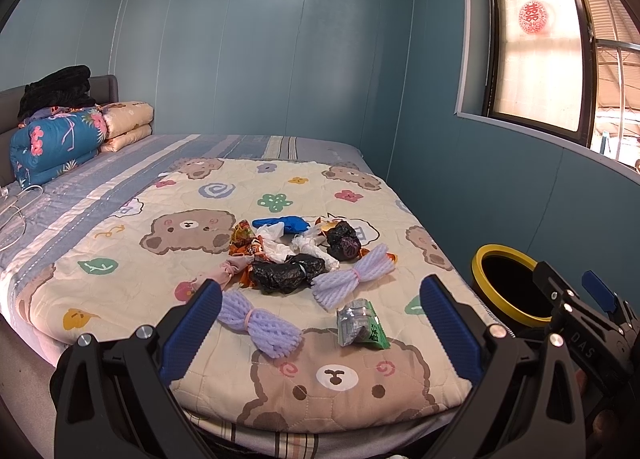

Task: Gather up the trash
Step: 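Grasp the lavender foam net with the left tool while the right tool grasps the black plastic bag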

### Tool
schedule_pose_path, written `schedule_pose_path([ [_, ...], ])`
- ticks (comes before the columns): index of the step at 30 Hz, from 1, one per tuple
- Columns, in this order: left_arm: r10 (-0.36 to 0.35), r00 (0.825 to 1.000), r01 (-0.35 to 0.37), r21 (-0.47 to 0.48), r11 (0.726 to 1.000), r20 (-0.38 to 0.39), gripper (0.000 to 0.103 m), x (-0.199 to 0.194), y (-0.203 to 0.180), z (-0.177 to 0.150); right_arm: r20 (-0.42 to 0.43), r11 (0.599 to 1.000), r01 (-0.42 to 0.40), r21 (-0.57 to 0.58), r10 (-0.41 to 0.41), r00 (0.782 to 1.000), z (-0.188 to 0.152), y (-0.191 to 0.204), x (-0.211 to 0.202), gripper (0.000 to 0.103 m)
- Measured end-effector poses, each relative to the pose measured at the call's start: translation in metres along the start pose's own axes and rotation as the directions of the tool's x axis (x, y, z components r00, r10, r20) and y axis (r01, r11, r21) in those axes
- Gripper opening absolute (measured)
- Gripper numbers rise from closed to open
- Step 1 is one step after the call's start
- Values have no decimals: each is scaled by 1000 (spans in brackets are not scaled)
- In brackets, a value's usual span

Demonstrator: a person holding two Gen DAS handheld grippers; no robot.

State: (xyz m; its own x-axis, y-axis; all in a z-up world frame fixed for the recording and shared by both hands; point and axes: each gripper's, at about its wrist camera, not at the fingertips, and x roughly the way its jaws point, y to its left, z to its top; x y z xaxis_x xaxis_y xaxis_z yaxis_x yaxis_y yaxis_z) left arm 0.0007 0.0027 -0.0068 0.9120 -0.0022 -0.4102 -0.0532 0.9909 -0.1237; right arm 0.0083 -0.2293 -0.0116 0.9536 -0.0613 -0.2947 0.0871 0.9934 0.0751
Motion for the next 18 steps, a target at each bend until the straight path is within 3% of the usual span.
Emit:
schedule_pose_path([
  [11, 16, 997, -20, -44, 999, -78, 96, 27, 17, 1, -33, 1000, 9, -14, -10, 999, 10, -4, 32, 96],
  [18, 49, 986, -61, -76, 995, -160, 96, 57, 39, 8, -153, 985, -117, -130, 97, 984, 23, 15, 85, 95],
])
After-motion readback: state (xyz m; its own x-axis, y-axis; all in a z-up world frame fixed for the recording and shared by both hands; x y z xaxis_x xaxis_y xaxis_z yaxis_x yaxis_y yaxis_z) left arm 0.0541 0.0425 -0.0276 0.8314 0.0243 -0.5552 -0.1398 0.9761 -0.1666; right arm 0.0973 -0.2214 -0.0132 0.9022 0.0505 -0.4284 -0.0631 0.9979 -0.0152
